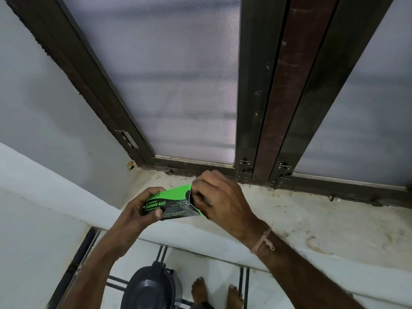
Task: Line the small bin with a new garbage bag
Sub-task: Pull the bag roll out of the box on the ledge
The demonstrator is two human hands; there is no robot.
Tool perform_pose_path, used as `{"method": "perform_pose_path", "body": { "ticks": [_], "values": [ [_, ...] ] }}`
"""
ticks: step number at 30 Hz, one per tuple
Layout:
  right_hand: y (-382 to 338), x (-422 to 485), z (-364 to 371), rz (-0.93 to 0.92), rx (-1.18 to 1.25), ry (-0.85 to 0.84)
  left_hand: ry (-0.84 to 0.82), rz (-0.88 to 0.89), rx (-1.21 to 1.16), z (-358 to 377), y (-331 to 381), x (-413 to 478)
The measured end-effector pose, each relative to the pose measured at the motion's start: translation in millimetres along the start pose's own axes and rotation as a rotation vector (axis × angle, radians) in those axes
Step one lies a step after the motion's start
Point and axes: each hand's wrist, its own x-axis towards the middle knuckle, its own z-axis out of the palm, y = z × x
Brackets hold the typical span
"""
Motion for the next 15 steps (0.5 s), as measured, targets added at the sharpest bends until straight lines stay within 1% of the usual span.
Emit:
{"method": "perform_pose_path", "body": {
  "ticks": [4,7,9,12,13,15],
  "values": [
    [9.1,-1.2,-5.5,-0.003,-0.014,0.007,0.018,0.005,0.021,-3.4,0.7,0.5],
    [20.4,-3.6,-13.2,0.084,0.047,0.033,0.065,0.001,0.023,-12.0,-1.1,-2.0],
    [22.7,-5.8,-15.2,0.192,0.210,-0.007,0.081,-0.002,0.029,-15.0,-1.9,-2.2],
    [12.0,-9.0,-8.5,0.474,0.572,-0.070,0.109,0.009,0.027,-12.9,-1.3,1.4],
    [9.1,-10.0,-4.1,0.558,0.637,-0.089,0.116,0.017,0.035,-10.6,-1.3,3.8],
    [4.8,-12.0,4.9,0.669,0.677,-0.107,0.113,0.028,0.056,-7.2,-4.3,8.5]
  ]
}}
